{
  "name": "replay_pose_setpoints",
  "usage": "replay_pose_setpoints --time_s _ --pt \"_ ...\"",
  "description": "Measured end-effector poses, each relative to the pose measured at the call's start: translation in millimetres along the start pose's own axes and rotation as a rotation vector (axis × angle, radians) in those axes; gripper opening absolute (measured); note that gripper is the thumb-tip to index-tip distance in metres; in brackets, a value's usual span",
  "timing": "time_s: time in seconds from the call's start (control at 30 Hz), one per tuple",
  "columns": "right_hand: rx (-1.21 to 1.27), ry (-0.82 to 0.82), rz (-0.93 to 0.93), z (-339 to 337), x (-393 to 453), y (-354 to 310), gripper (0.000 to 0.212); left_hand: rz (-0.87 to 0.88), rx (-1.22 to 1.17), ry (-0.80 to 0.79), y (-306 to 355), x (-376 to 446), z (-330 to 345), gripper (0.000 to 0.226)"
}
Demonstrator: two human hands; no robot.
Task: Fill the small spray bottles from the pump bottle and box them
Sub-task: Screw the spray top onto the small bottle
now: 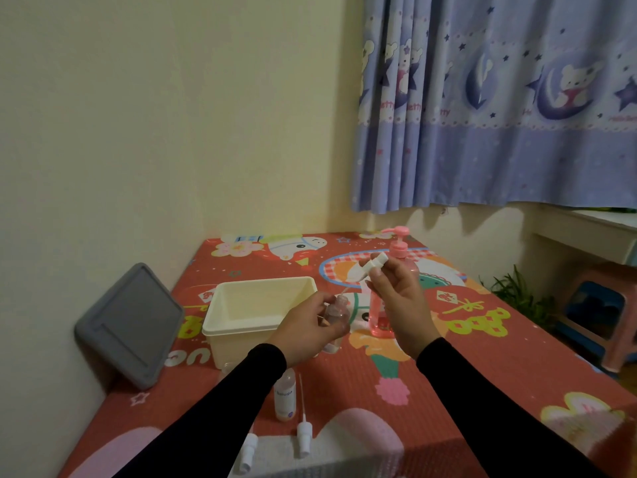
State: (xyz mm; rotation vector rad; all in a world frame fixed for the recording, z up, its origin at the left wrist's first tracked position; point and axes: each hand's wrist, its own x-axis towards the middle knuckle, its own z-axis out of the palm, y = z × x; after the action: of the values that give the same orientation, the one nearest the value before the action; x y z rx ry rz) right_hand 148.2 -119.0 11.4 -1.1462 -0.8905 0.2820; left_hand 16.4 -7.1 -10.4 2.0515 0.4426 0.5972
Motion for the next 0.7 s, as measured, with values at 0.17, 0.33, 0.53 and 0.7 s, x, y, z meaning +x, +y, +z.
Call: replay_pose_setpoints --time_s 0.17,0.33,0.53,0.7 --pt "-0.068 -0.104 0.065 2.1 -5.7 8.4 0.017 -0.022 -0.022 0.011 3.3 1.4 1.9 0.037" --pt "-0.127 -0.174 0.128 2.3 -7.5 14.1 0.019 -0.012 -0.043 -0.002 5.6 0.1 3.4 0.031" --pt "-0.106 -0.197 0.173 2.1 -6.7 12.9 0.019 -0.010 -0.087 -0.009 4.0 -0.8 3.1 0.030" --pt "-0.031 -0.239 0.185 3.6 -7.6 9.9 0.022 0.006 -0.156 -0.029 5.9 -0.8 2.2 0.029"
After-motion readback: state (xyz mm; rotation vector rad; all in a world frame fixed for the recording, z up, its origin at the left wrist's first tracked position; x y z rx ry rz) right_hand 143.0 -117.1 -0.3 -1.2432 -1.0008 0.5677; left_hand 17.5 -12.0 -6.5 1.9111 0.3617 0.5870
